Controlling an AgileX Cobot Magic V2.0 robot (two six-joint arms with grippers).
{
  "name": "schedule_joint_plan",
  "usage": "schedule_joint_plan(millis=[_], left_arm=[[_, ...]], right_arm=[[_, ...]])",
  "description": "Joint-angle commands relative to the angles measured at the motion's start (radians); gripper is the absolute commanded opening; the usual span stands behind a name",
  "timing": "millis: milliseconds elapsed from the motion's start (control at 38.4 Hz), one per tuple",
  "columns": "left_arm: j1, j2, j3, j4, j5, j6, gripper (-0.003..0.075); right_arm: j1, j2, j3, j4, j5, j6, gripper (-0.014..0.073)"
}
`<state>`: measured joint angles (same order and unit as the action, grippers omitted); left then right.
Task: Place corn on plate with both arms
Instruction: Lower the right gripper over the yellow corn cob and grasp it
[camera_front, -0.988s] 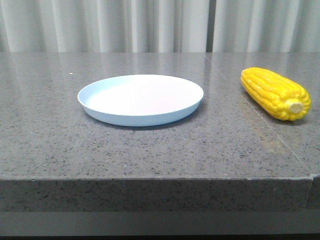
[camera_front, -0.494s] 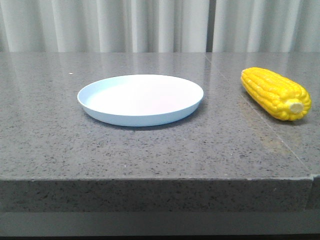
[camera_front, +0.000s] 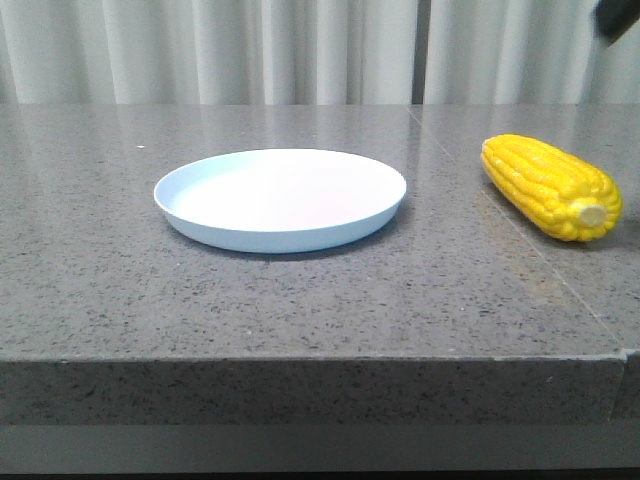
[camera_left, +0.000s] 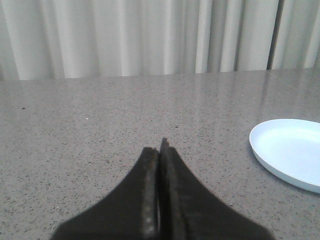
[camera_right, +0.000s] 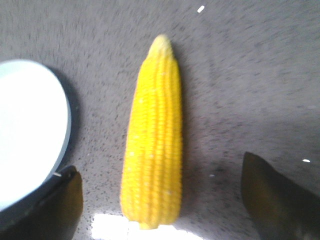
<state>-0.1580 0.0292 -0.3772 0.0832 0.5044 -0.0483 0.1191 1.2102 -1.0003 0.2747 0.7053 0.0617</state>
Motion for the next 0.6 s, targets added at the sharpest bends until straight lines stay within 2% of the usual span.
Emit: schedule_joint_plan(millis=[0,260,468,572], left_arm=[[-0.002,0.011,-0.025,0.004,-0.075,-0.006,-0.002],[-0.002,0.011,-0.025,0.004,-0.075,-0.006,-0.002],[-0.002,0.011,-0.025,0.004,-0.075,-0.006,-0.002],[-0.002,0.011,-0.025,0.004,-0.075,-0.006,-0.002]], right_arm=[[0.021,0.078,-0.076,0.018,-0.017,-0.012,0.0664],[0.023,0.281,-0.145,0.018,-0.006,-0.012,0.0664],[0.023,0.323,-0.151,0.019,-0.003,-0.012,0.0661],[0.023,0.323,-0.151,0.019,-0.002,-0.012,0.057]])
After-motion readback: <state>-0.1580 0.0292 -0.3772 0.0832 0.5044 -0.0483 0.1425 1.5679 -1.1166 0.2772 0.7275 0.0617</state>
